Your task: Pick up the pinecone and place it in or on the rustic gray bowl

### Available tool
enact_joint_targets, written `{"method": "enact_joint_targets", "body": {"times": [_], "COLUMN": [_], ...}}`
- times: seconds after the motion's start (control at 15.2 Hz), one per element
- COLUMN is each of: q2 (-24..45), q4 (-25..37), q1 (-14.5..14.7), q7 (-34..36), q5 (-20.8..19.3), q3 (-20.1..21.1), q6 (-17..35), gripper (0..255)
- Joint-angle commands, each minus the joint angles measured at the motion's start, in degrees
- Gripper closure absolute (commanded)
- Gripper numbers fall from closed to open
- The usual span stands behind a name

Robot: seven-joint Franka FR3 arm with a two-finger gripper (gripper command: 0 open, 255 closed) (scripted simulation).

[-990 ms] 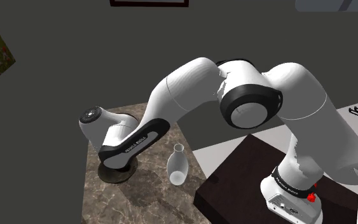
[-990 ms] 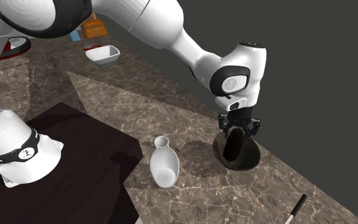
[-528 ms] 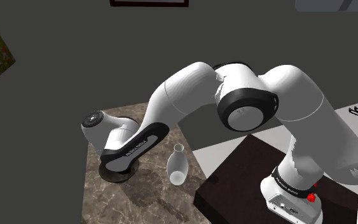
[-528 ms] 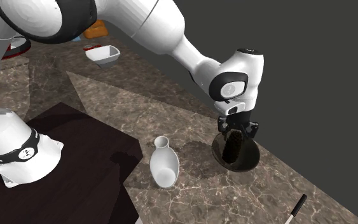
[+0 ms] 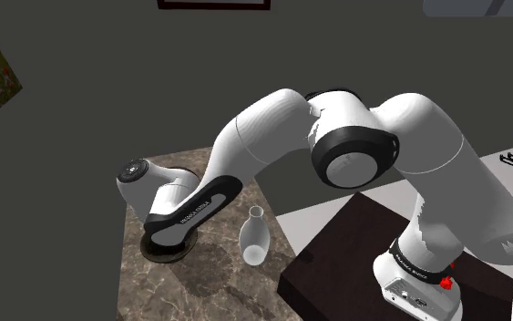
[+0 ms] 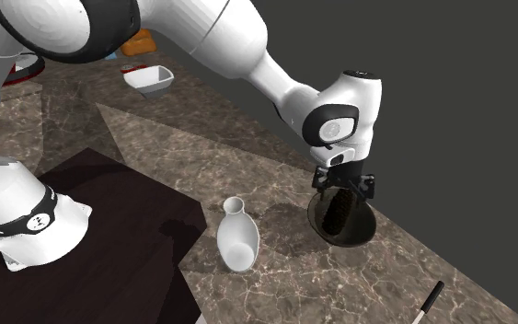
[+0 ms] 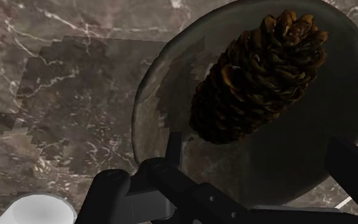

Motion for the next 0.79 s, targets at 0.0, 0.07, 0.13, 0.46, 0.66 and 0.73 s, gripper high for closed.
{"method": "enact_joint_targets", "body": {"times": [0.0, 0.07, 0.13, 0.46, 0.66, 0.73], "q2": [0.0, -1.5, -3.0, -5.6, -5.6, -5.6], "q4": [0.0, -0.6, -1.2, -2.0, -2.0, -2.0], "q1": [0.0, 0.2, 0.4, 0.7, 0.7, 0.7], "q7": [0.0, 0.0, 0.0, 0.0, 0.0, 0.0], "q5": [0.0, 0.0, 0.0, 0.1, 0.1, 0.1], "q3": [0.0, 0.0, 0.1, 0.2, 0.2, 0.2], "q6": [0.0, -0.9, -1.8, -3.7, -3.7, -3.7], "gripper": [0, 0, 0, 0, 0, 0]}}
